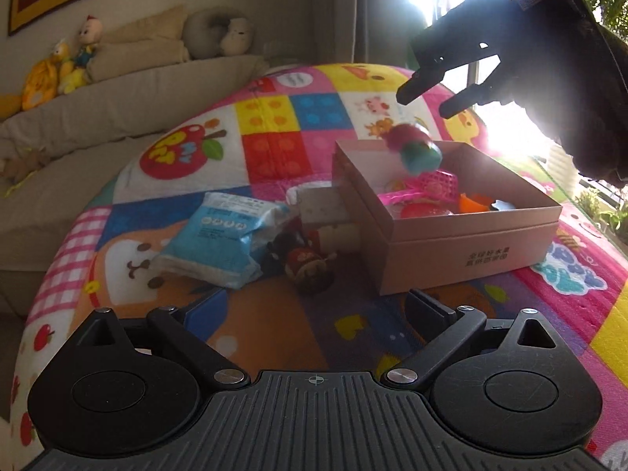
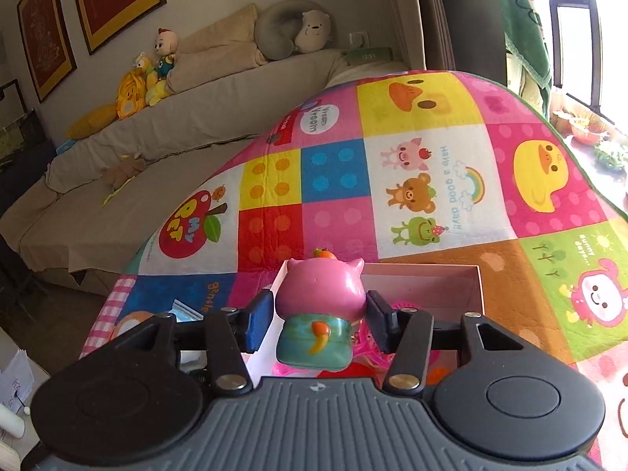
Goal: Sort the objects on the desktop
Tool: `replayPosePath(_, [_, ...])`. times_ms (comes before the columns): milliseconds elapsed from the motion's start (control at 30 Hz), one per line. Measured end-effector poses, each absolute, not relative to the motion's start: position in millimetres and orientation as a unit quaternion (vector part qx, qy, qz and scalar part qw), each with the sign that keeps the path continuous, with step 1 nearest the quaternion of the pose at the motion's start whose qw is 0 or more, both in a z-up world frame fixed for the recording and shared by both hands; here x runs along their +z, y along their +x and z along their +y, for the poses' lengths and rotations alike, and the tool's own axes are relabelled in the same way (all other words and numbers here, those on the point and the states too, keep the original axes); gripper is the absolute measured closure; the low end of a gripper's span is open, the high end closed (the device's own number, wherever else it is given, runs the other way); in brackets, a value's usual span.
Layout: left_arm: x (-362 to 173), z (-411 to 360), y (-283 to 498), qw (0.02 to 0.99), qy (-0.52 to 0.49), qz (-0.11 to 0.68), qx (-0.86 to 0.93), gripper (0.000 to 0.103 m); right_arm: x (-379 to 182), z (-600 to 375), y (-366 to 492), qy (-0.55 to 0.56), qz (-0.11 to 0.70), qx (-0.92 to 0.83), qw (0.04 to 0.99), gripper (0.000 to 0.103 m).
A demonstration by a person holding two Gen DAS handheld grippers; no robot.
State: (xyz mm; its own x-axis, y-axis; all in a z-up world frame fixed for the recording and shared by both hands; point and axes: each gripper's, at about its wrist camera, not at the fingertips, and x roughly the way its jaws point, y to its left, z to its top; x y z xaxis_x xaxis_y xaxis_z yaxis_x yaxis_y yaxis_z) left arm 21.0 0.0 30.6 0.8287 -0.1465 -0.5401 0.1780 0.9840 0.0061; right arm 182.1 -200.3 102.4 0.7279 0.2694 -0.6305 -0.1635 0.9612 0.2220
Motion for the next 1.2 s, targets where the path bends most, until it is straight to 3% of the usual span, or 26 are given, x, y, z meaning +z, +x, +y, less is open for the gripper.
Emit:
replayPosePath(333, [18, 46, 23, 0.955, -0.051, 0.290, -0.037, 0.002, 88, -134, 192, -0.033, 0.359, 0.120, 0.925, 0.052])
replayPosePath(433, [16, 47, 17, 0.957, -0.055, 0.282, -0.045, 0.002, 89, -99, 204, -0.070, 0.369, 0.147, 0.915, 0.071])
replayPosePath(633, [16, 48, 14, 0.959, -0.063, 0.272, -0.055, 0.002, 49, -29, 265, -0.139, 0.448, 0.126, 0.874, 0.087])
replayPosePath(800, [14, 59, 18, 0.952, -0.094, 0.286, -0.049, 0.002, 8, -7, 297, -0.210, 0.469, 0.066, 0.855, 0.087])
replayPosePath(1200, [15, 51, -8, 0.942, -0.072, 0.301, -0.130, 0.001, 14, -25, 218, -0.130, 0.550, 0.182, 0.805, 0.088])
